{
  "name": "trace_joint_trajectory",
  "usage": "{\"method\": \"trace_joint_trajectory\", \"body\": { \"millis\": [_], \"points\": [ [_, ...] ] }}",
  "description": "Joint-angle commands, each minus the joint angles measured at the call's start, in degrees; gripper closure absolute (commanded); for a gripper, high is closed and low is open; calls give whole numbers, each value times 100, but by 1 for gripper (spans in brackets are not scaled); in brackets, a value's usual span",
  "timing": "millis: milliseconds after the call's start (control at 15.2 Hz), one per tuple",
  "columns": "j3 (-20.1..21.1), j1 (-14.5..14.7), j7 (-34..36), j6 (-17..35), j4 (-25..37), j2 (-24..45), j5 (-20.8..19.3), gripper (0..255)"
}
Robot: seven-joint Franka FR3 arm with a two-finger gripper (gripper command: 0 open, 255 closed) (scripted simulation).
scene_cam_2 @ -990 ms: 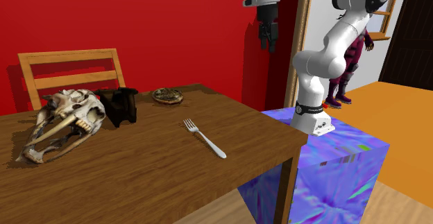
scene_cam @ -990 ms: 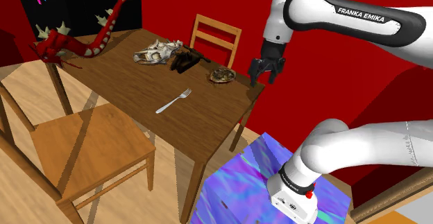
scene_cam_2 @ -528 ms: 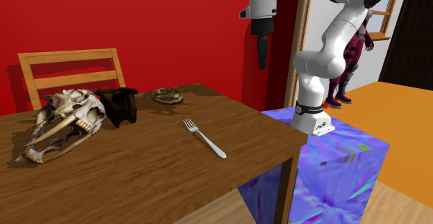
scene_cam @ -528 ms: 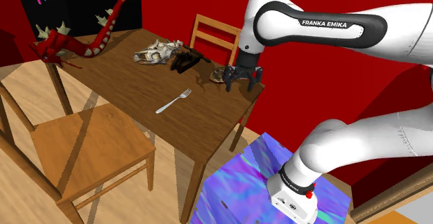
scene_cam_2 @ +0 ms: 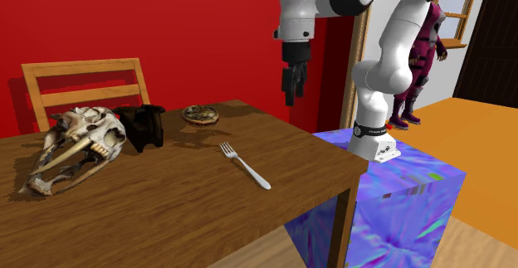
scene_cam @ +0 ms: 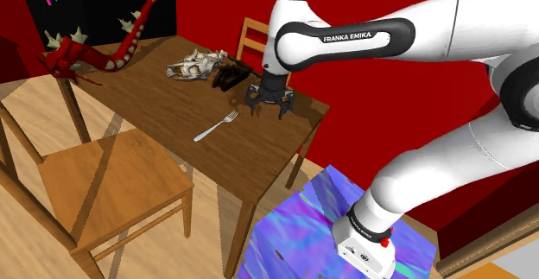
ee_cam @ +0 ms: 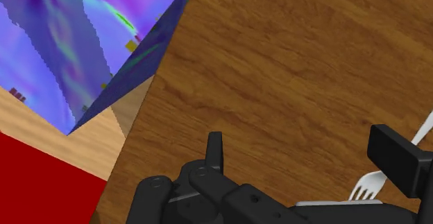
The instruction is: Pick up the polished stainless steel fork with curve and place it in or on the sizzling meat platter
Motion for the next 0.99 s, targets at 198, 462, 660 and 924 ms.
{"method": "trace_joint_trajectory", "body": {
  "millis": [198,462,660,924],
  "points": [
    [373,-251,1371,645,555,1095,-418,0],
    [493,-335,2495,976,1166,2036,-970,0],
    [451,-301,3302,1112,1698,2731,-1414,0],
    [236,-142,4249,1167,2495,3609,-1922,0]
  ]
}}
